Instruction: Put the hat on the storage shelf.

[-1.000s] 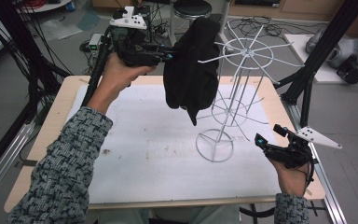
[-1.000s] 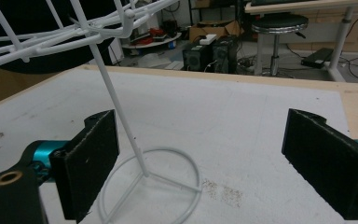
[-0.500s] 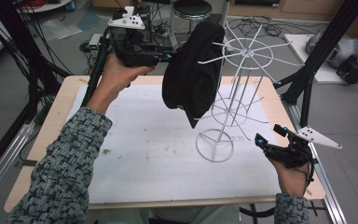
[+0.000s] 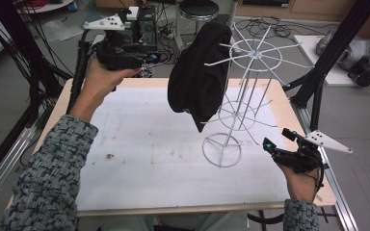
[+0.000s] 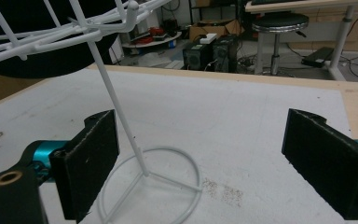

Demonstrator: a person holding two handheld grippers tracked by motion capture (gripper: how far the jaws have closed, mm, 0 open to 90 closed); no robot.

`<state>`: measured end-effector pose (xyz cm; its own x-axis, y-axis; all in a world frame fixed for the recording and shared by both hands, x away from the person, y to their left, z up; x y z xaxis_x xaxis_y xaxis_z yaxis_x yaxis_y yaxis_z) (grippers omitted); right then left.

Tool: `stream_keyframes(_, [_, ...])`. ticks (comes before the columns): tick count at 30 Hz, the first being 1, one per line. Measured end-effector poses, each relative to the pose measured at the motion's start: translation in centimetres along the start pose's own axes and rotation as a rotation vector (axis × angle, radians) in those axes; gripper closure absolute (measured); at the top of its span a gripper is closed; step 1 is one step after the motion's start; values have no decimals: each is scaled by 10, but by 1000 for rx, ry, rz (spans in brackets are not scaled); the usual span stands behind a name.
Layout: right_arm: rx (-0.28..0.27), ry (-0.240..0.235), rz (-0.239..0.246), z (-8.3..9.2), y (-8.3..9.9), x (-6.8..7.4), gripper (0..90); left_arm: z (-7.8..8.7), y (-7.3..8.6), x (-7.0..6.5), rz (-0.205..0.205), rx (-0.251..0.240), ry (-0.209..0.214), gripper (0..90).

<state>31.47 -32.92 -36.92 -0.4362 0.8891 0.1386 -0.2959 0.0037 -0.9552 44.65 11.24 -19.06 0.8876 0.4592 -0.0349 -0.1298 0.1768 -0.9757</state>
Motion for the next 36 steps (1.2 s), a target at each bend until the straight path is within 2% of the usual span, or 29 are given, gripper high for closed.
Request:
stream_keyframes(9, [6,-10,-5,-8,1,-1,100,58,40,5,8,34,-134,498])
stream_keyframes(12, [12,-11,-7,-12,2,-2,100,77,55,4,24,23,-172,443])
stream_keyframes(15, [16,-10,-12,-15,2,-2,100,96,75,2,24,17,-226,400])
stream_keyframes(18, [17,-8,-11,-18,2,-3,100,110,96,-1,32,13,-261,380])
stream_keyframes(20, [18,-5,-8,-19,2,-4,100,121,116,-2,50,11,-306,338])
stream_keyframes(28, [28,2,-11,-22,3,-6,100,147,180,-3,110,3,-392,301])
stream_keyframes(32, [35,4,-9,-23,5,-6,100,152,202,-4,122,7,-419,294])
stream_keyframes(36, [45,6,-12,-25,8,-6,100,153,214,-3,133,17,-428,292])
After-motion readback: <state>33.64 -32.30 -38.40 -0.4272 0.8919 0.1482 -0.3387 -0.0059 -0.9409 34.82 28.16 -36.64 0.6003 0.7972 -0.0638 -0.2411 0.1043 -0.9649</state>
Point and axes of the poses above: each handheld gripper's, and its own axes: z roughly backward along the jaws, y roughly out of its underside, x roughly to its left, the point moved 5 cm from there along -z, roughly forward along the jaws, and after that the axes turned 3 degrees about y, right-handed, at the moved point
